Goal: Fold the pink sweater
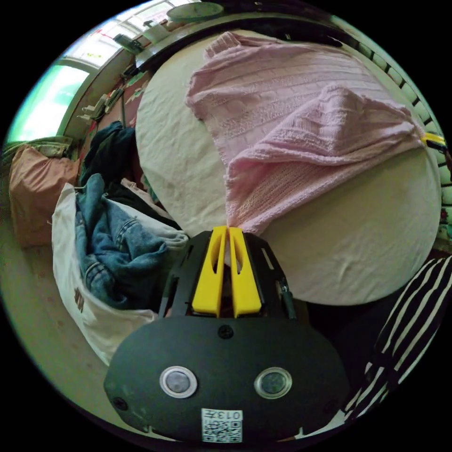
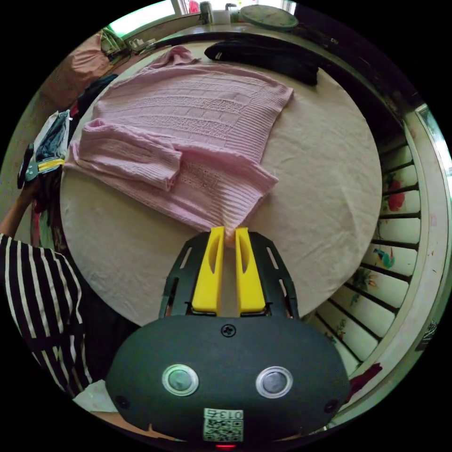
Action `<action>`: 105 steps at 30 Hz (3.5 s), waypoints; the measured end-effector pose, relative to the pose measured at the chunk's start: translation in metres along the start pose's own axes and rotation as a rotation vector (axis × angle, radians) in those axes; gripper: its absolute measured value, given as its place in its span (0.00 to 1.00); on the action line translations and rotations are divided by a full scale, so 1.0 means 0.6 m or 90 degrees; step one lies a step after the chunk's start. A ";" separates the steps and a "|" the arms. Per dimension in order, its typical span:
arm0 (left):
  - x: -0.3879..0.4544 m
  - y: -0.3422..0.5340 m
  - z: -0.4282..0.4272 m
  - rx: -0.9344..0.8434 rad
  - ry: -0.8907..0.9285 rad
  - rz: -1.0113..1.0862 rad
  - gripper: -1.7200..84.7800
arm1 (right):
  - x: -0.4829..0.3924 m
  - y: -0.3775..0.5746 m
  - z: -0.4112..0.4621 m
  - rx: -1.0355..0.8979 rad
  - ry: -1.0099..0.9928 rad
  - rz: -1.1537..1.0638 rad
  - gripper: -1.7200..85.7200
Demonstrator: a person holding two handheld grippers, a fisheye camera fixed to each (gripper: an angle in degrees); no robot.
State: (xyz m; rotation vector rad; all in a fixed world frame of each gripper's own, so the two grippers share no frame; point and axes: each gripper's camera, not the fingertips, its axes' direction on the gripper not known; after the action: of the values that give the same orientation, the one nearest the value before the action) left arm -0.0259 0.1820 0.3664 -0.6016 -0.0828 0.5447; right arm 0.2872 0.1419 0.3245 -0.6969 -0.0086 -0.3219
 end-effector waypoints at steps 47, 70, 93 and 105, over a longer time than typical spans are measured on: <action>-0.117 -0.621 -0.038 0.118 0.135 0.025 0.10 | -0.036 -0.606 -0.024 0.042 0.033 -0.280 0.11; 0.006 -0.240 -0.162 0.317 -0.048 0.075 0.04 | -0.339 -0.335 -0.050 0.211 0.371 -0.322 0.03; -0.076 -0.139 -0.128 0.231 0.035 -0.064 0.04 | -0.251 -0.303 -0.098 0.184 0.211 -0.192 0.07; -0.154 -0.343 -0.006 0.098 0.018 -0.056 0.05 | -0.242 -0.372 -0.038 0.134 0.126 -0.148 0.05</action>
State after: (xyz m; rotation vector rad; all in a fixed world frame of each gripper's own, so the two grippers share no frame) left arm -0.0092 -0.0088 0.4859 -0.4527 -0.0395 0.4528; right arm 0.0810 0.0090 0.4308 -0.4534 0.0643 -0.6034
